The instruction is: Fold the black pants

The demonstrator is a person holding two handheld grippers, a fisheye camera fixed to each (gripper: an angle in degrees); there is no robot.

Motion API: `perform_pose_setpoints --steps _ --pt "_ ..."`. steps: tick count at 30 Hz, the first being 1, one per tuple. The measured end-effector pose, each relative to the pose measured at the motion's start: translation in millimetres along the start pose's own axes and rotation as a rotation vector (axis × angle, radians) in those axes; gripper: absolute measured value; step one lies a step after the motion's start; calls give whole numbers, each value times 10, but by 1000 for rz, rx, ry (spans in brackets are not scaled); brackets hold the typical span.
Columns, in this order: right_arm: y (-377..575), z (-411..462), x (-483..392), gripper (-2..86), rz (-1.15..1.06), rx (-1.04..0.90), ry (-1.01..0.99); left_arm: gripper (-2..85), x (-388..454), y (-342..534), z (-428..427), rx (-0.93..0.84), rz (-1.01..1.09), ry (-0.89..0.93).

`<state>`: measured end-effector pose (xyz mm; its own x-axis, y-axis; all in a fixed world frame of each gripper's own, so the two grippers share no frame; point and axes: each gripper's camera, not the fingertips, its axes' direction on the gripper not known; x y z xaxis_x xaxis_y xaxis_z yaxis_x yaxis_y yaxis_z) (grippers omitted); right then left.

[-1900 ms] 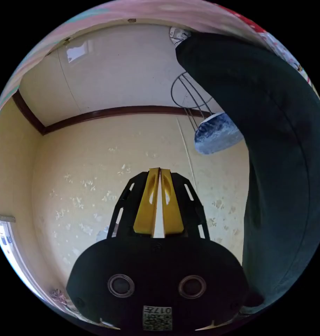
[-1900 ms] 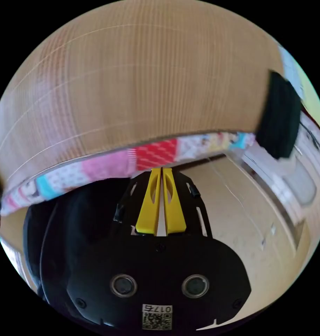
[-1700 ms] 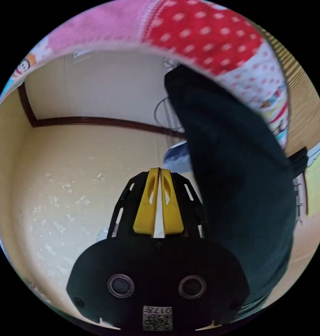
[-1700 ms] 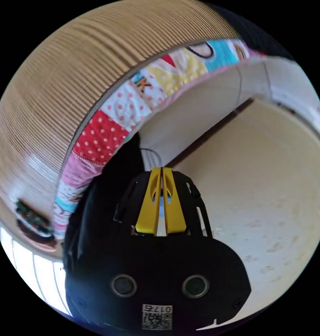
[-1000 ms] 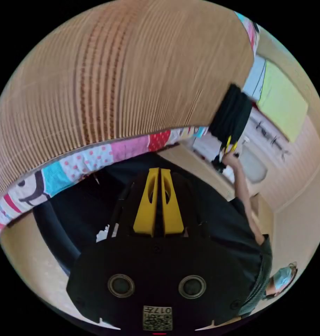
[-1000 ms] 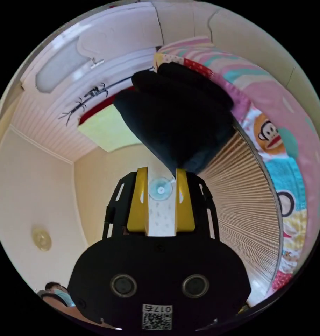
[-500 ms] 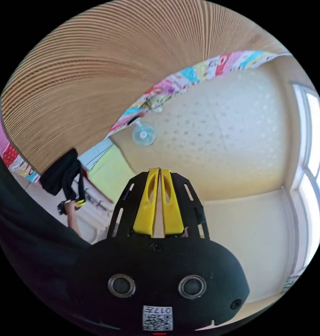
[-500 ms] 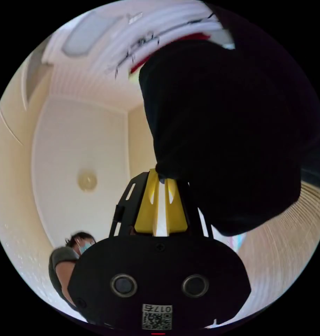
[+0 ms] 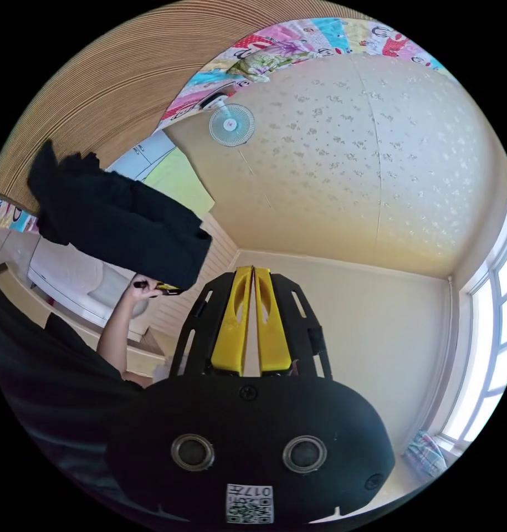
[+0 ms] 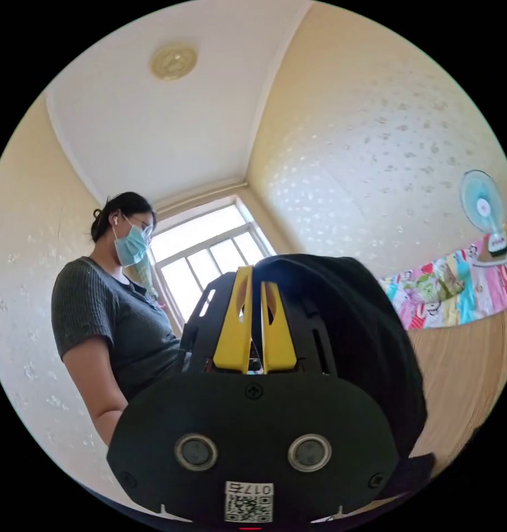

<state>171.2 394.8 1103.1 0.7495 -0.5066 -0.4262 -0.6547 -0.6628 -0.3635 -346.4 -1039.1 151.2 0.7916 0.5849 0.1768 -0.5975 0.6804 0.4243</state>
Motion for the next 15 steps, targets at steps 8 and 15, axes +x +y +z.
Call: perform_pose_setpoints --steps 8,15 --pt "564 1194 119 2 -71 -9 -307 62 -12 400 -579 169 18 -22" --pt "997 1636 236 2 -331 94 -776 112 1 965 -1209 404 80 -93"
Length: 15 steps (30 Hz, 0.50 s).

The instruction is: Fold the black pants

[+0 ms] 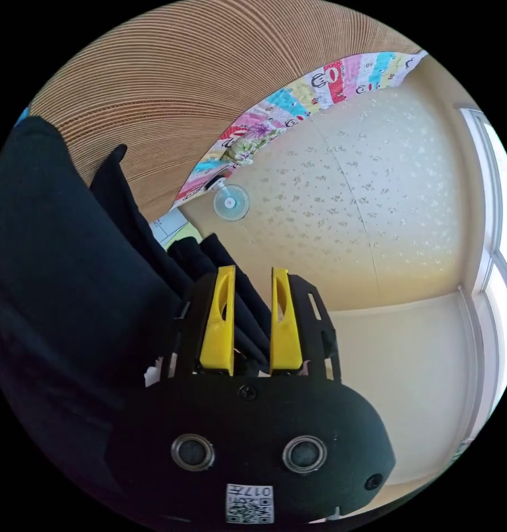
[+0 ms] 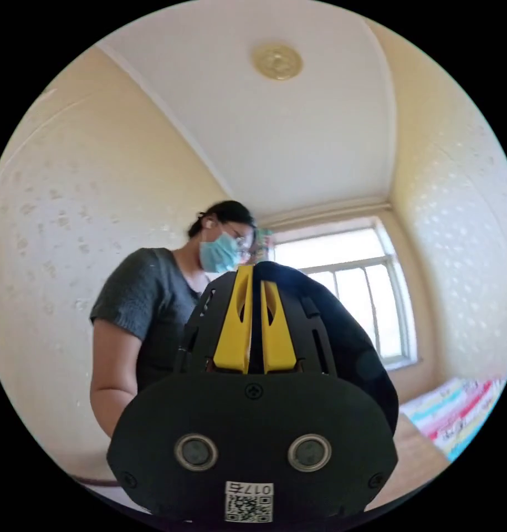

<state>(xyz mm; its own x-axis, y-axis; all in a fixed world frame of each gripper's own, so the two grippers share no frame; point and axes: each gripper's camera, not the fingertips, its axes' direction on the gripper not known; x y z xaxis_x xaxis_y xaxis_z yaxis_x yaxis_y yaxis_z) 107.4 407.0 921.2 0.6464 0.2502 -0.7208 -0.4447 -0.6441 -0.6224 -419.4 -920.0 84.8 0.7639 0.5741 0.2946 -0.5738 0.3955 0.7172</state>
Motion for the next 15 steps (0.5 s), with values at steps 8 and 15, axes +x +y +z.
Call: perform_pose_setpoints --steps 8,15 --pt "765 -43 573 2 -174 342 -581 180 -498 354 405 -314 -53 -85" --pt "1667 -136 858 4 -89 493 -648 100 -1121 572 464 -368 23 204"
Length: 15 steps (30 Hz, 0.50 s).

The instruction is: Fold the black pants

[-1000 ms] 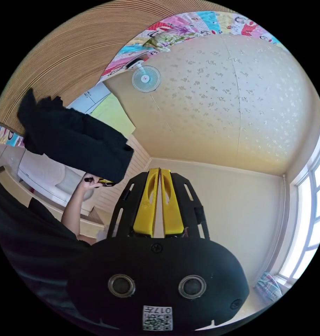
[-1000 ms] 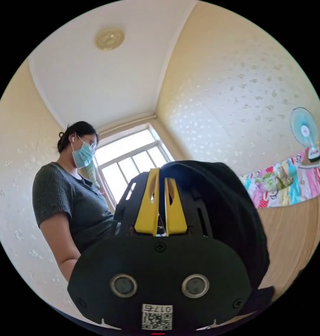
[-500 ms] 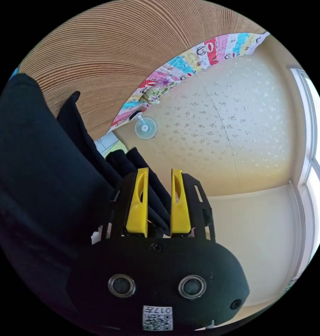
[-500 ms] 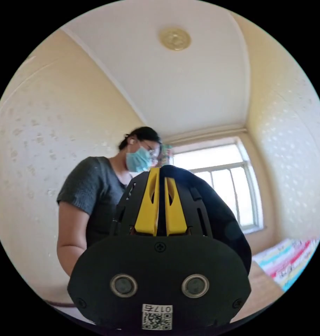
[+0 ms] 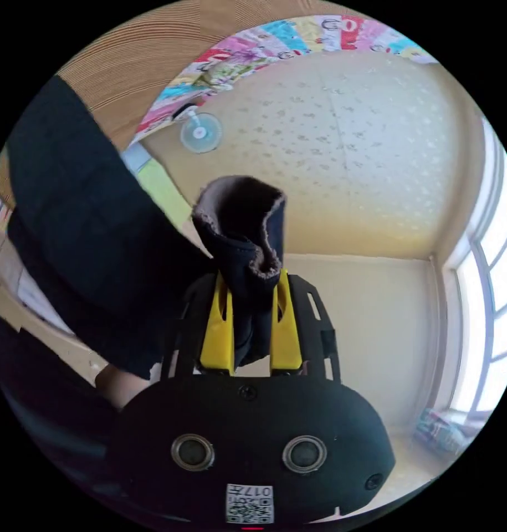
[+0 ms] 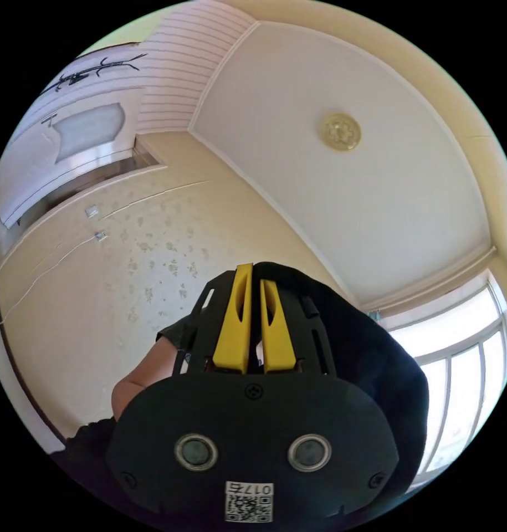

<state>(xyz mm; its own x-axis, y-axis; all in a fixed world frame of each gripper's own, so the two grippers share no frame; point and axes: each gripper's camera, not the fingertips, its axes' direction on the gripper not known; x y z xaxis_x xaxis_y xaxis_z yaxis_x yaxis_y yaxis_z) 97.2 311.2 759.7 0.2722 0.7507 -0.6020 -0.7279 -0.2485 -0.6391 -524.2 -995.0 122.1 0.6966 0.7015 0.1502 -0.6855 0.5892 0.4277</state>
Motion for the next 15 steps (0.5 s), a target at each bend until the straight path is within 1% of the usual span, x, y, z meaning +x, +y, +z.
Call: perform_pose_setpoints --steps 1,2,3,4,5,6,7,8,9,10,11,12,13,14,15 --pt "18 -36 -50 5 12 -11 13 99 17 -1 -13 -11 44 17" --pt "35 -104 -170 6 40 -43 46 97 87 4 -22 -36 132 49" --pt "39 -179 -323 7 83 -90 105 96 206 27 8 -74 236 85" --pt "45 -221 -405 8 116 -114 151 95 280 48 37 -99 295 99" --pt "75 -314 -572 11 209 -165 281 92 443 107 122 -168 415 116" --pt "136 -416 -739 14 333 -216 461 91 614 195 222 -244 533 119" --pt "179 -469 -819 16 402 -234 562 90 708 254 279 -288 595 110" --pt "281 -567 -971 23 541 -270 783 90 900 403 393 -376 725 64" --pt "400 -619 -1088 32 662 -344 1014 90 1069 594 514 -459 854 -22" --pt "470 -638 -1116 38 731 -395 1134 90 1129 693 575 -494 909 -74" --pt "625 -688 -1129 54 872 -513 1397 89 1193 902 712 -550 1005 -191" --pt "764 -715 -1138 73 932 -609 1670 88 1174 1104 847 -585 1085 -306" --pt "835 -726 -1136 83 948 -644 1808 87 1136 1196 908 -590 1120 -360" --pt "991 -723 -1075 102 957 -736 2017 86 1012 1354 1005 -572 1169 -465" --pt "1142 -624 -966 119 877 -818 2052 86 853 1463 1071 -536 1194 -539"
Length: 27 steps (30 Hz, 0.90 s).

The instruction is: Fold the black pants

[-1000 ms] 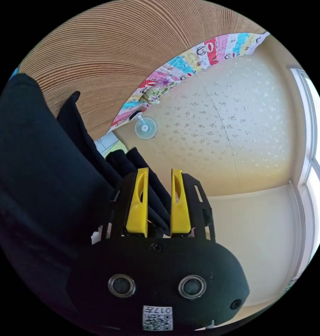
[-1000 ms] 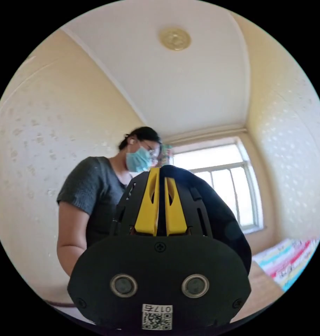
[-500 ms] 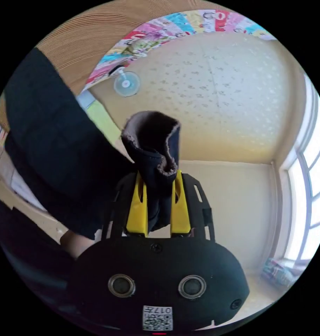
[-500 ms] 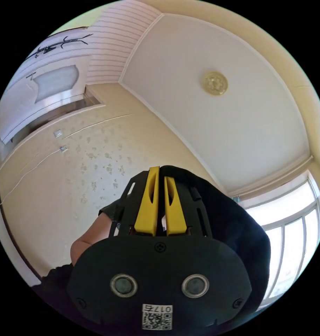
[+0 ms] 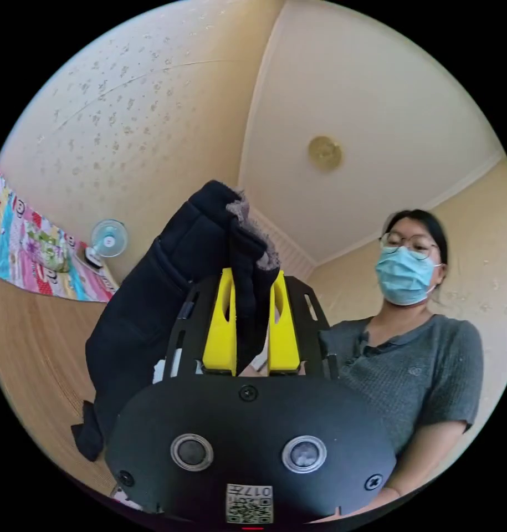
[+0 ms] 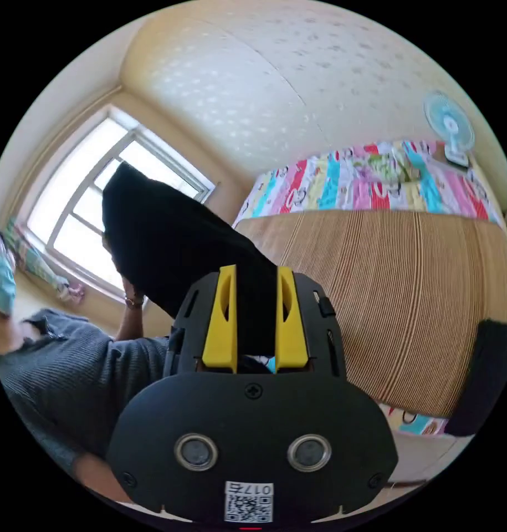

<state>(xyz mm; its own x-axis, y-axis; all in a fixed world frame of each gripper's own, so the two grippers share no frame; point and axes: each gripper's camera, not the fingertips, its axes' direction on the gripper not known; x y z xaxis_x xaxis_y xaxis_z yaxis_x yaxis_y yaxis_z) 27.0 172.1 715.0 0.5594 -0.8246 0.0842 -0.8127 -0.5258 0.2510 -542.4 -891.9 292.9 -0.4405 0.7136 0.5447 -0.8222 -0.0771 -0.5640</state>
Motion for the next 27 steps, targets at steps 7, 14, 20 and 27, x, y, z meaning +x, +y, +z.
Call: perform_pose_setpoints --steps 7,14,20,27 --pt "-22 882 -892 235 -385 -17 -295 87 -194 721 1073 -229 -107 -174" --pt "154 1340 -1307 201 -513 -108 209 121 -53 1010 1728 -386 -80 -257" --pt "118 935 -619 139 -369 -37 -134 120 -129 1155 1702 -311 -159 -100" --pt "220 532 154 113 -183 18 -420 51 170 1156 1784 -363 -25 -277"
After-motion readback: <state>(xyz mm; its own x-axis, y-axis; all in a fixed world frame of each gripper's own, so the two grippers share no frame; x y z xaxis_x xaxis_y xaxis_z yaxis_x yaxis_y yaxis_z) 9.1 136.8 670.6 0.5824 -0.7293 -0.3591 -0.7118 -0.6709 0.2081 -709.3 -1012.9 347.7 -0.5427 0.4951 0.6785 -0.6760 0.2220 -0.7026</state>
